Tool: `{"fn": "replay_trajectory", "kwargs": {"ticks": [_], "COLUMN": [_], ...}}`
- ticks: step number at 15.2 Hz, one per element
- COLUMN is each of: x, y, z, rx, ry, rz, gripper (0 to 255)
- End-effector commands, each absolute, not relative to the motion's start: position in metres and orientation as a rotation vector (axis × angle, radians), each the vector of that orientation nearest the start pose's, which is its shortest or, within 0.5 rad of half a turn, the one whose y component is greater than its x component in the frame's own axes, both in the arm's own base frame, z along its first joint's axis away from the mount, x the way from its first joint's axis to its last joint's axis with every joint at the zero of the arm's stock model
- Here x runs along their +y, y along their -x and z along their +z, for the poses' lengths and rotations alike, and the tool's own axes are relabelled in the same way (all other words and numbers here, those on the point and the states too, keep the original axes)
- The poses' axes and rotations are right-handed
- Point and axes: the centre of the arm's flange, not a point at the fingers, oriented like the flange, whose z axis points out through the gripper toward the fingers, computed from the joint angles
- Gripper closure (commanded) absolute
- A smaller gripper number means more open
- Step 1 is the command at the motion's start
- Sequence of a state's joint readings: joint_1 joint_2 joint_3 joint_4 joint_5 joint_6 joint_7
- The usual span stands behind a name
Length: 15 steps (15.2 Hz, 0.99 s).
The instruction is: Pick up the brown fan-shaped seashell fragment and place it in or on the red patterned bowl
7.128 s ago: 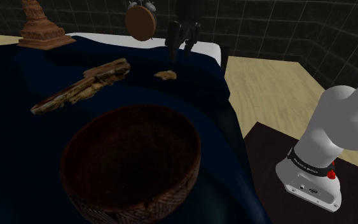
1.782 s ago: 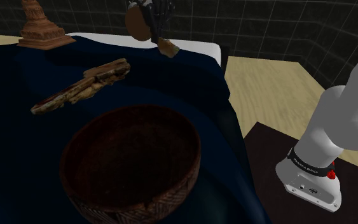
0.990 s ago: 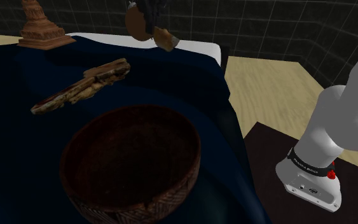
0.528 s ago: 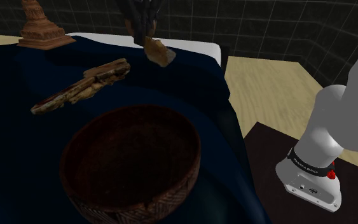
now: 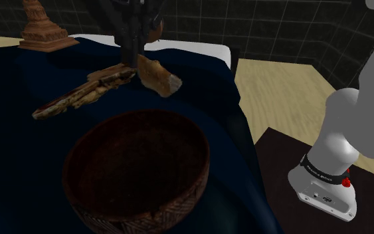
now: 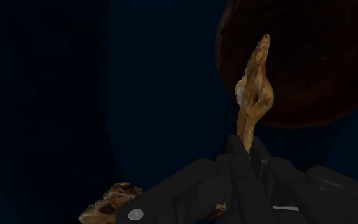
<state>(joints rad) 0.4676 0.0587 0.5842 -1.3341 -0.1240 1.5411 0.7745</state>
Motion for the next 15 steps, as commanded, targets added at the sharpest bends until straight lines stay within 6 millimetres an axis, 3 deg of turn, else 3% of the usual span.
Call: {"fn": "replay_trajectory", "kwargs": {"ticks": [1, 5, 15], "x": [0.495, 0.533, 0.533], "y": [-0.284, -0.252, -0.252], "z": [0.708, 0.708, 0.656], "rx": [-0.394, -0.394, -0.394], "ry": [3.036, 3.036, 3.036], "rz": [-0.259, -0.259, -0.259], "gripper": [255, 255, 255]}}
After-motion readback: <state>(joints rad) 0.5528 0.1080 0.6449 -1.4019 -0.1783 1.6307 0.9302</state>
